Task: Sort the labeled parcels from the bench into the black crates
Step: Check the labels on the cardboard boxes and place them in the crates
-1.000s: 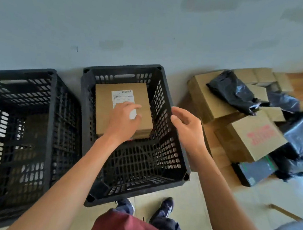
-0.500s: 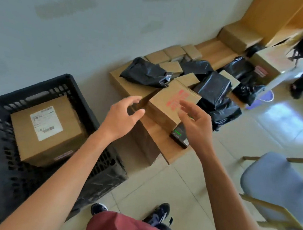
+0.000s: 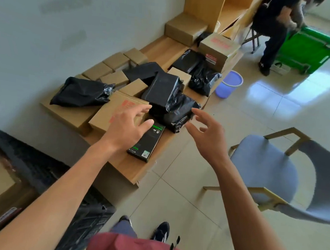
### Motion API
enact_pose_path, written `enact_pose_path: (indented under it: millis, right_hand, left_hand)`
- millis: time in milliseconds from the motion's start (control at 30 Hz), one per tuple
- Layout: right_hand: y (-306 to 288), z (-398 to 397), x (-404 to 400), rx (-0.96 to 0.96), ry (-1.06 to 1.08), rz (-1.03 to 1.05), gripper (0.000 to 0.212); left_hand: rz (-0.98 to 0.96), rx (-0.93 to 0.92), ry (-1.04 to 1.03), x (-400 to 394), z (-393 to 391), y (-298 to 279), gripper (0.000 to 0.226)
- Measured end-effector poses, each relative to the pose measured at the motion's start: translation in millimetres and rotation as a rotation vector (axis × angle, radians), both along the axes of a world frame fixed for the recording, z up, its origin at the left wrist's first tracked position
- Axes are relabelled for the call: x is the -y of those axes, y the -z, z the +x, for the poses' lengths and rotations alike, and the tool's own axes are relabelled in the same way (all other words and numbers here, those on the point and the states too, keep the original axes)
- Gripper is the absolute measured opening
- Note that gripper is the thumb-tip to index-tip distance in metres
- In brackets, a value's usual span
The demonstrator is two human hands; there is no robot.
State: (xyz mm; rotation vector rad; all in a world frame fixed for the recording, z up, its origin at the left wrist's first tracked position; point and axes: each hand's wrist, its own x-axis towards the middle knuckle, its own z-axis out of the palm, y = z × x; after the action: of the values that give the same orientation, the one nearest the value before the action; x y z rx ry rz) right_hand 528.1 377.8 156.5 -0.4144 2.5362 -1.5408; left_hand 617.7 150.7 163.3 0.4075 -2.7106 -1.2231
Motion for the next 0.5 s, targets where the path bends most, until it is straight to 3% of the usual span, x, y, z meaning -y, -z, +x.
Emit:
enact_pose_path:
  millis: [500]
  right_hand:
    - [10, -126, -47, -0.04, 0.153, 0.142, 0.045]
  left_hand:
    - [0.11, -0.019, 0.172, -28, -172, 14, 0.04]
